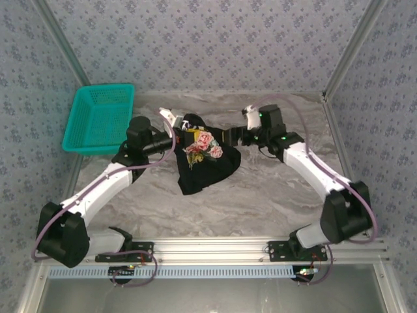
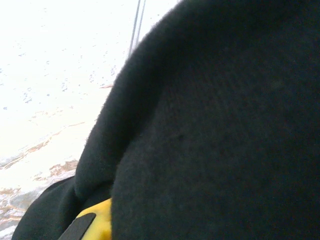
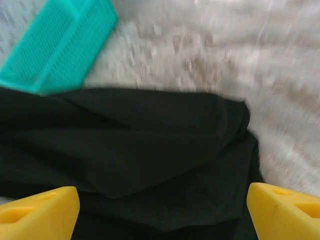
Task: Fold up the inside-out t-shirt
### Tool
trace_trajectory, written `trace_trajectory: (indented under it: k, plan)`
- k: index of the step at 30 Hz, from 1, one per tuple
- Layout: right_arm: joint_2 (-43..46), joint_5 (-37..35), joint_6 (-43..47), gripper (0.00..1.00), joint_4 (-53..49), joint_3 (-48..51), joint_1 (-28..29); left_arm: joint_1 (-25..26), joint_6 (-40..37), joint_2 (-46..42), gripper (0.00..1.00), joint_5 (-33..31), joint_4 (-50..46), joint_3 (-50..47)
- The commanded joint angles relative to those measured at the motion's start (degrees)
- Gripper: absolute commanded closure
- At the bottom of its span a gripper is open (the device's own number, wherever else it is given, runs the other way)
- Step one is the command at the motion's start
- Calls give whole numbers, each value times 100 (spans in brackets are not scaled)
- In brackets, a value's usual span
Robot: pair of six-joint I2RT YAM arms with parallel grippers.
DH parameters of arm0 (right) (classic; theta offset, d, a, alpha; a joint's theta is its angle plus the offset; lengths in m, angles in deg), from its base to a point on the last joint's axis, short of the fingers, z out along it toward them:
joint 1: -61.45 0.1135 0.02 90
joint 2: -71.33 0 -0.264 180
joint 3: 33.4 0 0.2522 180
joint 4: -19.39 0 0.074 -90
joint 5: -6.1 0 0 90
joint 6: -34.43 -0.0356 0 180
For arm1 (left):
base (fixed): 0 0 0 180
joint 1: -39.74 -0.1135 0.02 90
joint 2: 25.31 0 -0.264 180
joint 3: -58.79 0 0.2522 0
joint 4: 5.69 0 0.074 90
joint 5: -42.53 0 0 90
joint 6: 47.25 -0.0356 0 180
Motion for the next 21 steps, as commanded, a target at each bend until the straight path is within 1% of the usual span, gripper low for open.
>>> trace_trajectory:
  k: [1,4,6,7,8,9,11,13,14,18,19,21]
  plan:
    - [-206,631,311,11,302,-49,28,-29,-230,-83,100,487,319,114]
    - [-647,903,372,13,488,-203,72,-25,-230,-58,100,521,304,139]
    - [-966,1176,381,15,611,-334,122,-25,-260,-56,100,523,253,152]
    - [-1099,1219,381,18,732,-369,152,-25,-268,-58,100,531,241,153]
    - [-1233,1261,385,24,850,-427,177,-25,-266,-66,100,531,241,136]
    - [-1326,1299,389,34,884,-482,185,-24,-270,-64,100,527,260,125]
    - [-1382,1182,422,65,916,-779,158,-22,-309,-102,100,466,224,90]
    - [-1181,820,420,94,924,-862,84,-16,-410,-156,100,286,106,51]
    - [-999,543,355,100,985,-865,-8,-16,-470,-181,100,191,56,28]
    - [112,-100,-4,100,1449,-691,-404,23,-822,-258,100,-182,-326,9]
    - [443,-240,-54,100,1618,-588,-490,95,-969,-272,100,-343,-502,10]
    - [1019,-534,-68,100,1585,-195,-570,276,-1232,-262,98,-623,-868,-31]
